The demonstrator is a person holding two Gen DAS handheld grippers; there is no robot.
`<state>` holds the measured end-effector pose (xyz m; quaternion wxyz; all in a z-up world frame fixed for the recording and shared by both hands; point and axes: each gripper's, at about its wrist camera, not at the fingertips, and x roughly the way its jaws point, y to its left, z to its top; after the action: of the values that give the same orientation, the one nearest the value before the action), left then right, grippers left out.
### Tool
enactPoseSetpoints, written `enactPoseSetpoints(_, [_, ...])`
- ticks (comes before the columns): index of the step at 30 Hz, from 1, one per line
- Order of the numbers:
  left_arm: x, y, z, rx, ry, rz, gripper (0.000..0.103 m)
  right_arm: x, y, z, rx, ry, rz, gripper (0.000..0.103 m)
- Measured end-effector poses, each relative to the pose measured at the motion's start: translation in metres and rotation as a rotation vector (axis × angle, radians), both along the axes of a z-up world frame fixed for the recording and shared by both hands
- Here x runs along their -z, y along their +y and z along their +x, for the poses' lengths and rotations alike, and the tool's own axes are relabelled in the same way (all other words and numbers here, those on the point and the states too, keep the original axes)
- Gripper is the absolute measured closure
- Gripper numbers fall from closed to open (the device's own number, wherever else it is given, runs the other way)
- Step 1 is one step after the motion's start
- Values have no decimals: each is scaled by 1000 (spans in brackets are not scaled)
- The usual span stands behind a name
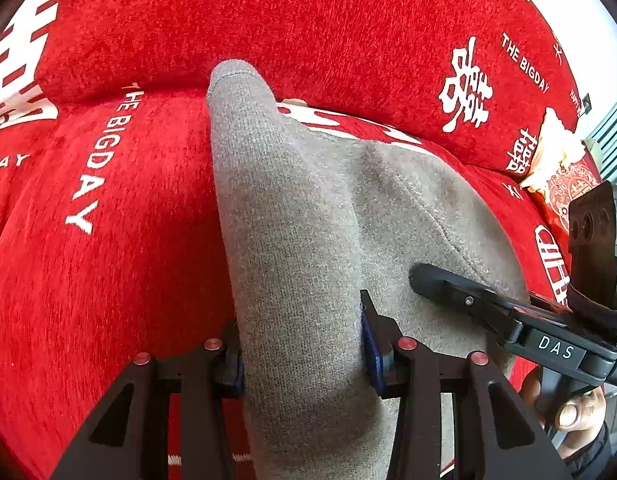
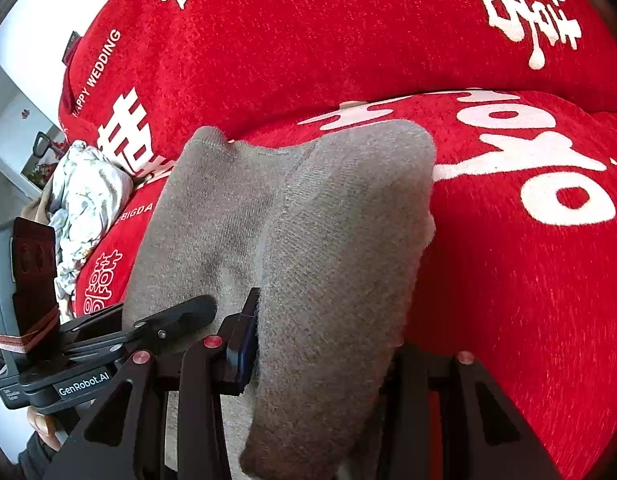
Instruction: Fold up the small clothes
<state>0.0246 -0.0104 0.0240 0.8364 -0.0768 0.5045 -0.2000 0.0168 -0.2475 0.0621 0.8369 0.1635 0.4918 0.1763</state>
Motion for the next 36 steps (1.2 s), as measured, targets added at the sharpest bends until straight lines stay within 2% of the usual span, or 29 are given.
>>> enactPoseSetpoints(36, [3,25,-74,-3,-61,16,58,2,23,-65,-28,-36,-3,60])
